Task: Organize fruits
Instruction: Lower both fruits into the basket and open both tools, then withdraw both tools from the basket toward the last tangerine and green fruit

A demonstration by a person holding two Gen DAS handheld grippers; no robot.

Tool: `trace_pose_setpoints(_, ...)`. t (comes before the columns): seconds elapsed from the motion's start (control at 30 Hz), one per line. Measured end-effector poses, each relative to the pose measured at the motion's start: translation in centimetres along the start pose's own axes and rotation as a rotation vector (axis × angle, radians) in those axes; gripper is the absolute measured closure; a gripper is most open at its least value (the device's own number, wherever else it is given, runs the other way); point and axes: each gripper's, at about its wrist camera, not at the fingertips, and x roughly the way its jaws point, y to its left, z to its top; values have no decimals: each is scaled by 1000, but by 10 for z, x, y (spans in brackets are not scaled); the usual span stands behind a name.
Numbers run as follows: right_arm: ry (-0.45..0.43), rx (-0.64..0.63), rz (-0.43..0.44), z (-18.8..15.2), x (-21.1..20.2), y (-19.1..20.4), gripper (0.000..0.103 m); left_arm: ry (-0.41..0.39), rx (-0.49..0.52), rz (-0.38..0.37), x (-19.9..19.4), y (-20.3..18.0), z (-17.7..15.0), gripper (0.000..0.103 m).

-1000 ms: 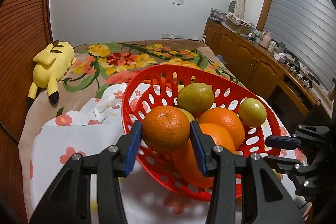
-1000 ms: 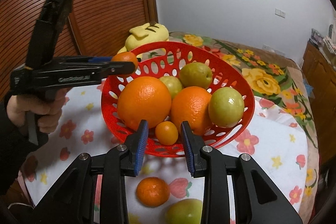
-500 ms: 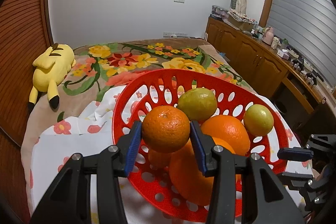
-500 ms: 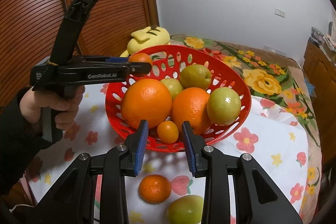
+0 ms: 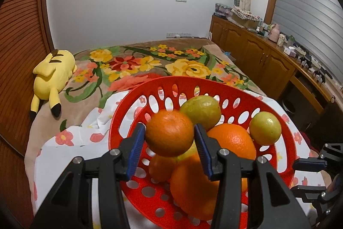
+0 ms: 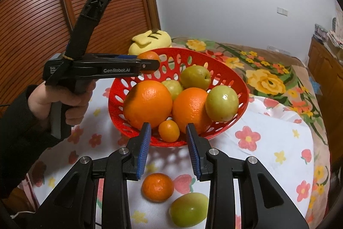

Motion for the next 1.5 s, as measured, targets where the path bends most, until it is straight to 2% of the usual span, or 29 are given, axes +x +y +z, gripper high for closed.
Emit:
trace_pose_setpoints(0.13,-8,3,-8,-1,-6,1,70,-26,0,3,-11,-2,-1,47)
trace_pose_setpoints(0.47,-46,55,-30,-16,-35,-2,68,-73,6,-13,-57,-15,-28,46)
trace_pose_setpoints(0.7,-47,91,-56,-36,-49,-3,68,-118,12,-59,-92,-31,-46,44)
trace_pose_setpoints(0.97,-26,117,-93,-62,-54,-1,67,-148,38,-68,-117,-50,-74,42)
trace_pose_setpoints(1.17,-7,140,-103,-76,-49,-3,65,-135,65,-74,-118,-64,-98,42)
trace_pose_setpoints(1.4,27,160,-105,-86,-30,-10,60,-75,52,-93,-95,-74,-116,42)
trace_pose_setpoints(1.47,32,161,-104,-88,-26,-10,58,-57,51,-92,-86,-76,-120,42)
trace_pose_setpoints(1.5,34,163,-109,-89,-25,-11,53,-52,50,-93,-83,-78,-122,42)
